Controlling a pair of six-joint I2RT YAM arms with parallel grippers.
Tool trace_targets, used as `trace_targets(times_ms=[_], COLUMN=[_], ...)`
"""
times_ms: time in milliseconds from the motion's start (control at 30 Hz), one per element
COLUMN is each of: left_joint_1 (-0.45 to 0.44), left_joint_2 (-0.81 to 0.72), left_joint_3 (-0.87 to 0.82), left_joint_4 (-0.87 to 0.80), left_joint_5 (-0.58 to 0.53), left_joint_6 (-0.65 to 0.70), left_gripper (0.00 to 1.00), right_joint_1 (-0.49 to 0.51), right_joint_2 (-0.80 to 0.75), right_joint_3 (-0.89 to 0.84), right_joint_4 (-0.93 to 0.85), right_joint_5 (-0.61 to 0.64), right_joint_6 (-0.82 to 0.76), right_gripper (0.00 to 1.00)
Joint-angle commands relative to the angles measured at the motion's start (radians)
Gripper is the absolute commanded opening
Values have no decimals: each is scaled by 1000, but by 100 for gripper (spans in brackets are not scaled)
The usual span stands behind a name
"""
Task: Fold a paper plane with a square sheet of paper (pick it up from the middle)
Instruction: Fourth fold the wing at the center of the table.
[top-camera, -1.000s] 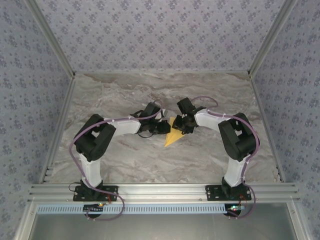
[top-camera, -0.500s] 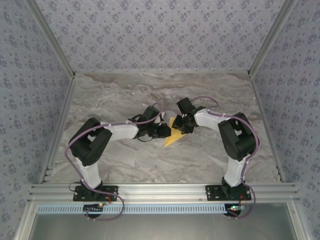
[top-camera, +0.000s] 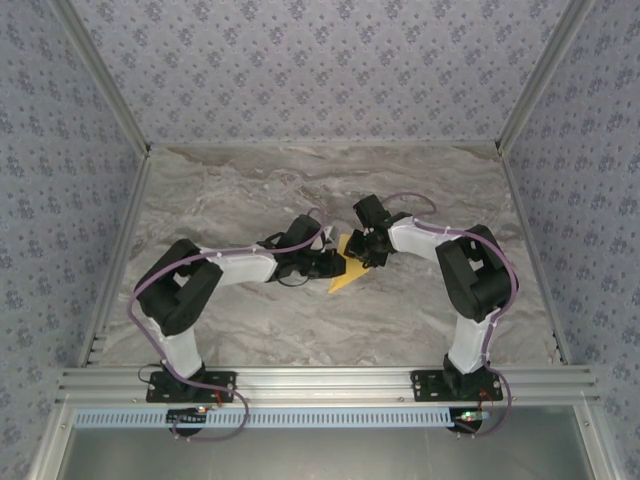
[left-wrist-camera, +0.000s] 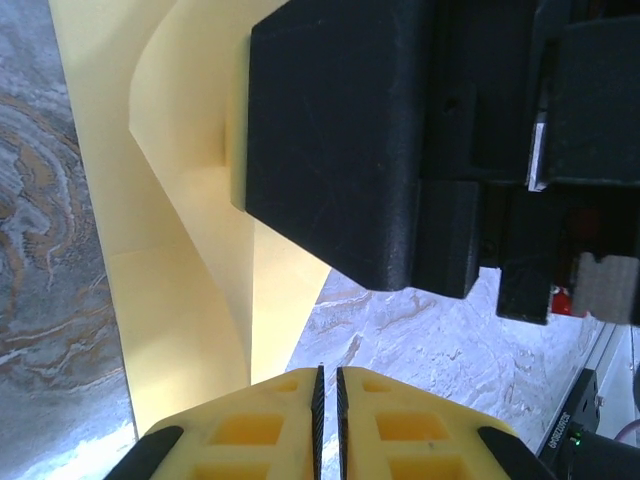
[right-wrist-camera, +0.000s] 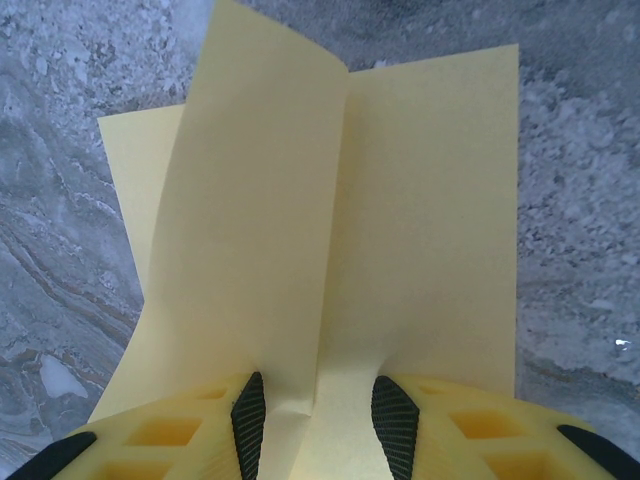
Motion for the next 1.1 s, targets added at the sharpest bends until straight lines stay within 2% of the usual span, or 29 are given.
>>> trace_targets(times_ms=[0, 133, 500, 1067], left_joint_1=[-3, -4, 9, 25], left_joint_2=[36, 59, 63, 90], left_joint_3=[41, 53, 64, 67], left_joint_4=[18, 12, -53, -72], left_joint_5=[20, 22, -63, -83], left_joint_6=[-10, -8, 19, 29], left_gripper=[15, 16, 15, 14], right_joint_1=[1, 1, 0, -1], right_joint_2=[108, 109, 111, 111], right_joint_3=[-54, -56, -62, -73], right_joint_4=[-82, -83, -86, -85], right_joint_5=[69, 70, 77, 82], right_joint_6=[21, 20, 23, 32], right_gripper=[42, 42, 42, 42])
